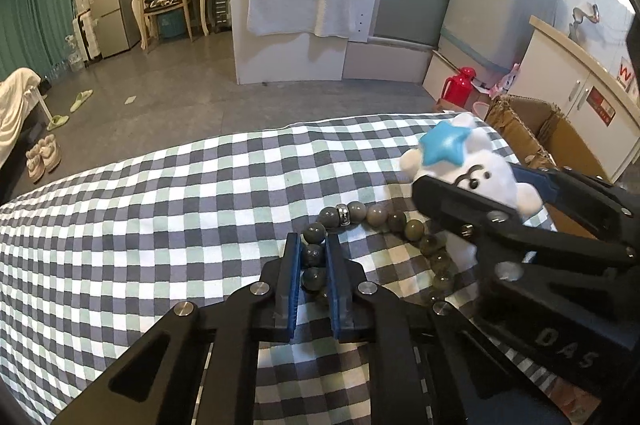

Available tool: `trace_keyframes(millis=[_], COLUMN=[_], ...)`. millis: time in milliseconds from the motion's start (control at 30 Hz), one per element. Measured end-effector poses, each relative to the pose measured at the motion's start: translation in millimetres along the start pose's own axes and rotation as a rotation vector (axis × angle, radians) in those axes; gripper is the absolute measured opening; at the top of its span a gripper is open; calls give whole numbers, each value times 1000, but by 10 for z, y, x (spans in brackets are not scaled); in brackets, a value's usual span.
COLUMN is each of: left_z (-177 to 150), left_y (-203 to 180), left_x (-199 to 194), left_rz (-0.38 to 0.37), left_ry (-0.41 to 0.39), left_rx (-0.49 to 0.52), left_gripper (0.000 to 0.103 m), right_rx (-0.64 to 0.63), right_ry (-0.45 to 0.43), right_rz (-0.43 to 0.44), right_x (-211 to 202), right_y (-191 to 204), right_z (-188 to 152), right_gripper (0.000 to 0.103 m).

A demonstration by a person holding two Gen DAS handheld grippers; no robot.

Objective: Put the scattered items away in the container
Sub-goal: 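Grasp the bead bracelet with the left gripper while the right grasps the white plush toy, then lift the bracelet and plush toy with both grippers and carry them over the box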

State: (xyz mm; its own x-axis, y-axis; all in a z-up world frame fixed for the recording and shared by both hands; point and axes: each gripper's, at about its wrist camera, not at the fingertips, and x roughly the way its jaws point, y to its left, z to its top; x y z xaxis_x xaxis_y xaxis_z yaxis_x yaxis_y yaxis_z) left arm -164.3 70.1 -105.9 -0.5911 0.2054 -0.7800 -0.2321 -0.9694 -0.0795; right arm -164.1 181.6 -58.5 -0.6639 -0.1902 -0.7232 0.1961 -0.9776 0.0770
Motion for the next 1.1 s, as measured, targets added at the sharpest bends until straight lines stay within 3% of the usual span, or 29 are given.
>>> trace_keyframes(millis=[267,1100], left_z=[33,247], left_y=[16,-142], left_x=[-176,-1118], left_rz=[-16,-12], left_ry=[-37,-284], left_rx=[-7,23], left_gripper=[11,11], right_rx=[-7,20], right_ry=[-82,-285], right_rz=[-16,-42], right_x=[-337,-1242], right_y=[106,79], right_z=[-23,-19], right_gripper=[52,53])
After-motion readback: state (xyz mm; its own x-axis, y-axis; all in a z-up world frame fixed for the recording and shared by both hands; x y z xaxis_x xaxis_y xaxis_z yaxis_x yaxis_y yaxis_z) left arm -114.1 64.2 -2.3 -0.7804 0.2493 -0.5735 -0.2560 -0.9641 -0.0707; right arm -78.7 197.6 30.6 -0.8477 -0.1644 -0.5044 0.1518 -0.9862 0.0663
